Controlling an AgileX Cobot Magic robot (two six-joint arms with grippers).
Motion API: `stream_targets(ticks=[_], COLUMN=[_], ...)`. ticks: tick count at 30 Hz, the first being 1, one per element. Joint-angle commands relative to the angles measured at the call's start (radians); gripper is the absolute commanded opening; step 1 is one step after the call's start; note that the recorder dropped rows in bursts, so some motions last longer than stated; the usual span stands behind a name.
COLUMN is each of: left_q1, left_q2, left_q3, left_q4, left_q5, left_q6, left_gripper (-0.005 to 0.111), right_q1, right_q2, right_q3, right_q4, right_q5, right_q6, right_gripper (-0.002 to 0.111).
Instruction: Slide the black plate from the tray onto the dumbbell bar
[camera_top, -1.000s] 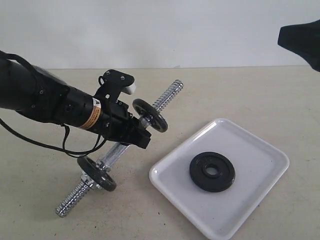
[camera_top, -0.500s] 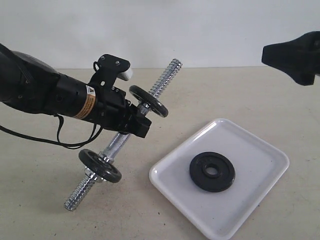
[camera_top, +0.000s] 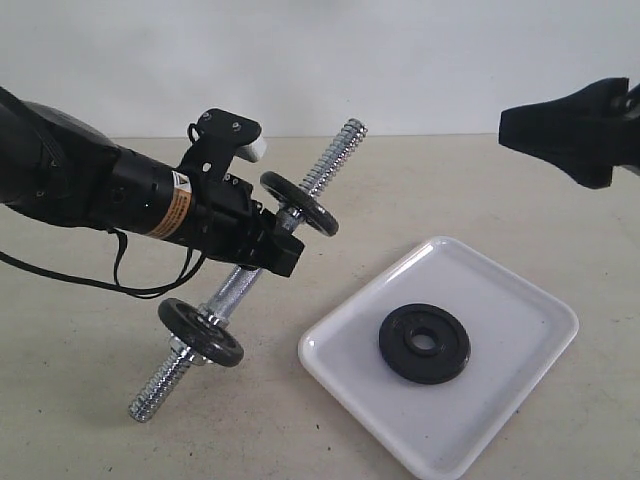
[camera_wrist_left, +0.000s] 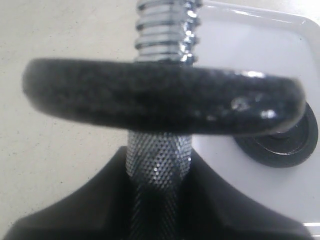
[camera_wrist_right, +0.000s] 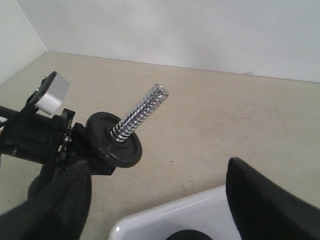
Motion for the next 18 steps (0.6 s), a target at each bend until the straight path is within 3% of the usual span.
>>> stream_targets(ticks=[1,9,14,18], left_q1=[0.002,0.002,0.002,0.002], left_q2=[-0.06,-0.06,-0.06,-0.06], left_q3=[-0.031,-0.031,-0.031,-0.031], left_q4=[-0.036,-0.036,-0.036,-0.036], left_q5=[-0.038,-0.038,-0.038,-0.034], left_q6=[-0.008,-0.008,-0.008,-0.008], left_gripper=[0.004,0.004,0.004,0.004], right_q1=[0.001,0.001,0.001,0.001], right_q2=[0.001,0.001,0.008,0.023], right_q3=[0.001,0.002,0.002,0.002], right_q4=[0.004,0.004,0.004,0.004], right_q5=[-0.055,-0.109,-0.094,-0.046], right_q6=[0.006,0.031,-0.001,-0.028], right_gripper=[0.069,0.068,0.058,0.058])
